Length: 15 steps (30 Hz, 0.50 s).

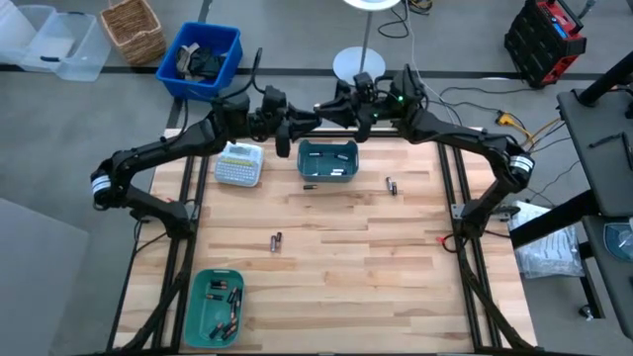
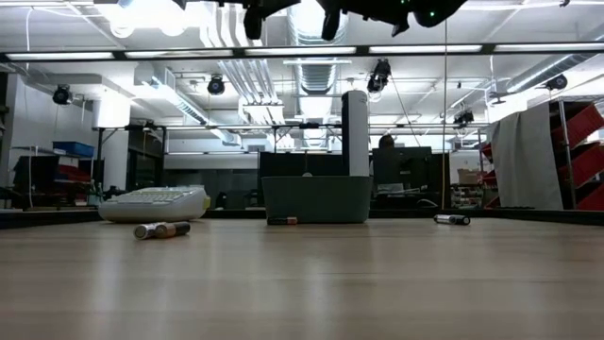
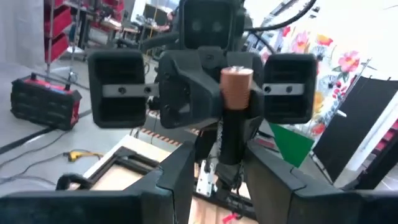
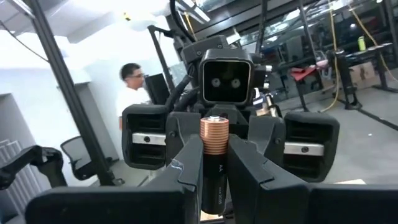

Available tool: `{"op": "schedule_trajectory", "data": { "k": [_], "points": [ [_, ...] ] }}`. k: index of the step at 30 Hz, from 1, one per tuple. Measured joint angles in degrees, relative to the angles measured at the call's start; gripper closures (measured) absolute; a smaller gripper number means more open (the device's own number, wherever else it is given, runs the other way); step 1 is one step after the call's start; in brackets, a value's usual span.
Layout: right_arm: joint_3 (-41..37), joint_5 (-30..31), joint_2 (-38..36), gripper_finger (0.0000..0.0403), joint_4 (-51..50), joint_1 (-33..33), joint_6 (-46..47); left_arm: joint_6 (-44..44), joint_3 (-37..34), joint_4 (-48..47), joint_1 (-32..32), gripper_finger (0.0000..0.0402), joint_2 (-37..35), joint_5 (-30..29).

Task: Sort batteries
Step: Put the brown battery into the green bin

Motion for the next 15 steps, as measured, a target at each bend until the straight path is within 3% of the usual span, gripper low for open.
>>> {"op": "schedule_trajectory", "data": {
  "k": [15],
  "points": [
    [-0.09,-1.03,-0.15,0.0363,-0.44,0.96,-3.31,-0.48,0.0,4.14,-2.03,0.0285,1.61,-0.11]
  ]
}}
